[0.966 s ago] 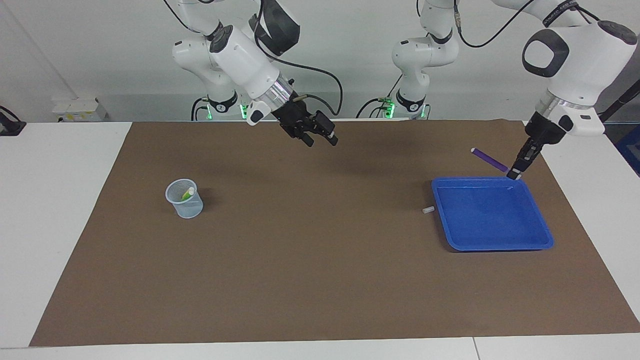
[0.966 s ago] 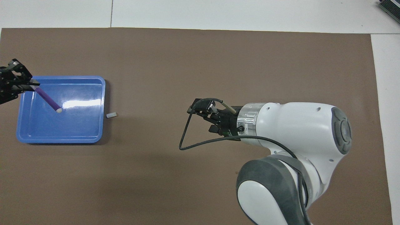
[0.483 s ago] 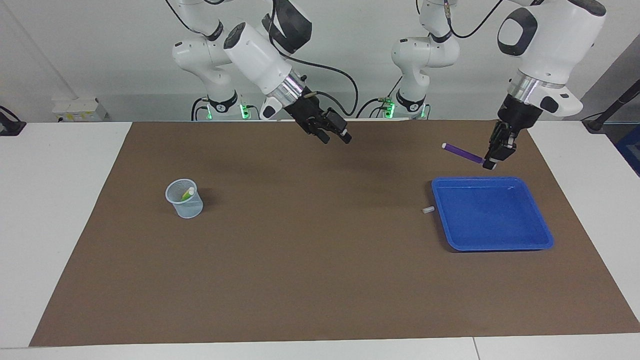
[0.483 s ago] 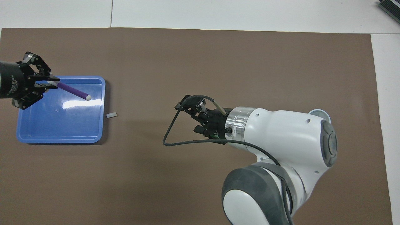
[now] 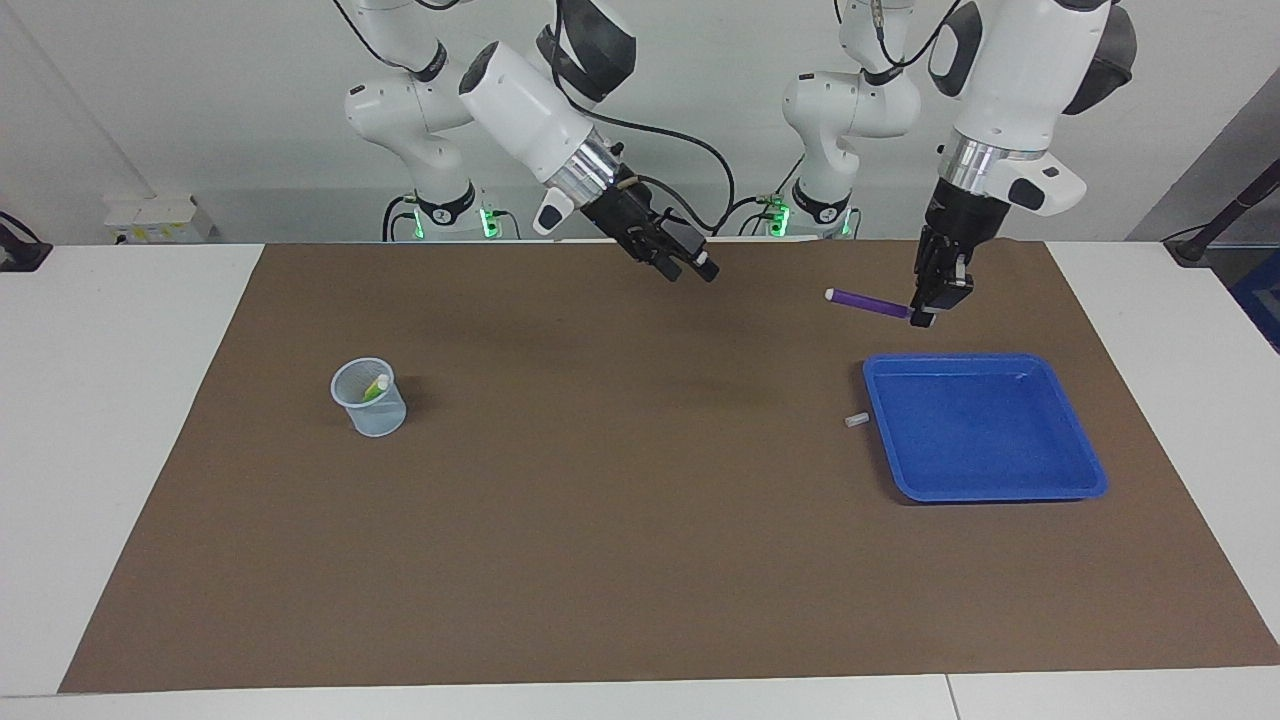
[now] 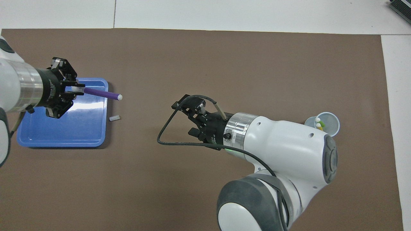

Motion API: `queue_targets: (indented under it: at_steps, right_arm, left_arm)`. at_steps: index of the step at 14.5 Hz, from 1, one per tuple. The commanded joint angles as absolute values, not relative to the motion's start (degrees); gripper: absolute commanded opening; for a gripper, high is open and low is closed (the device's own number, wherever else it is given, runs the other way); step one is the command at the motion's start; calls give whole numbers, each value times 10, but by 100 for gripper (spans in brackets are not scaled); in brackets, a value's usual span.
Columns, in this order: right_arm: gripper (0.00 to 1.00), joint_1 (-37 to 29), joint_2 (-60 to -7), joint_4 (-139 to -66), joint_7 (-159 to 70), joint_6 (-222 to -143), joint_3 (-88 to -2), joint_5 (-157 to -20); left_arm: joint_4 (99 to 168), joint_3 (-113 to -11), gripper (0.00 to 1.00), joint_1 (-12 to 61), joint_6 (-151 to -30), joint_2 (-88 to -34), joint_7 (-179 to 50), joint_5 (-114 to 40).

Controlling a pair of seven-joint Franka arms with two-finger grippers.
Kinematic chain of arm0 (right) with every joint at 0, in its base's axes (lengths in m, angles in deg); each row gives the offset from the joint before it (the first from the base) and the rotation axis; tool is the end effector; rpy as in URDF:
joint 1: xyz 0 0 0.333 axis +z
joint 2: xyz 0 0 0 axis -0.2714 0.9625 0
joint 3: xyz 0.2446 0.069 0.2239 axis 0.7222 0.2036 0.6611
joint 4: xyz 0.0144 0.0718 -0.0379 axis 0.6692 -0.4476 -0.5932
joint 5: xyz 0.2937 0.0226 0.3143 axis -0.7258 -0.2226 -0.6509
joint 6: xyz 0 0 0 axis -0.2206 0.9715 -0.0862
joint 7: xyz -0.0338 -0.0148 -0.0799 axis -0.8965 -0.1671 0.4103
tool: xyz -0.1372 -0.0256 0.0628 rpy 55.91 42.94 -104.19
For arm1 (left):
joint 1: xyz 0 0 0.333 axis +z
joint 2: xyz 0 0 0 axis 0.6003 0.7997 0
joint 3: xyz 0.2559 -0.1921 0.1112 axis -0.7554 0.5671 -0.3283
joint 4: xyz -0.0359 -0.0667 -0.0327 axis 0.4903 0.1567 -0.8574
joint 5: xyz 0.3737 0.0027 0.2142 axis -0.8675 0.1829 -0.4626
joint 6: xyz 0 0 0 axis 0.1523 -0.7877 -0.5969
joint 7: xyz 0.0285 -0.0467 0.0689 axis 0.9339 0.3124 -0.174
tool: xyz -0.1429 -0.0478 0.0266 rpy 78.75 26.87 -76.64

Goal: Transfer and insert pens with both arms
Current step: 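Hold the purple pen out while the right gripper reaches its tip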

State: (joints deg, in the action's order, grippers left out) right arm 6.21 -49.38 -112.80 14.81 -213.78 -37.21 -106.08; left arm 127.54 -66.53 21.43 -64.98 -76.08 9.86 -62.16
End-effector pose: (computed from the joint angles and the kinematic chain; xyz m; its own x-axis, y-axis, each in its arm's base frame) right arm 0.5248 0.4001 0.5086 0.7231 -0.6069 -0.3297 -0.6291 -0.3817 -0.6771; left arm 0.5871 -0.1477 0.5758 0.2456 0.9693 -0.0060 0.9376 -0.2360 0.2554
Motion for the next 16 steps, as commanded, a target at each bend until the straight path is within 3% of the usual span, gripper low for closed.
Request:
queue_targets:
  at_steps: [1, 4, 14, 16]
  right_arm:
    - [100, 78, -477, -1120, 153, -2153, -373, -1072]
    - [100, 102, -461, -1120, 156, -2204, -372, -1073]
    - [100, 113, -458, -1083, 173, -2206, -373, -1093]
    - [96, 113, -446, -1068, 175, -2207, -373, -1093]
  left_arm:
    - [1290, -673, 0, 176, -632, -779, 167, -654]
    - [1292, -668, 0, 158, -630, -782, 215, -665]
    - [1298, -649, 0, 146, -618, -790, 277, -684]
    - [1298, -643, 0, 146, -617, -790, 278, -684]
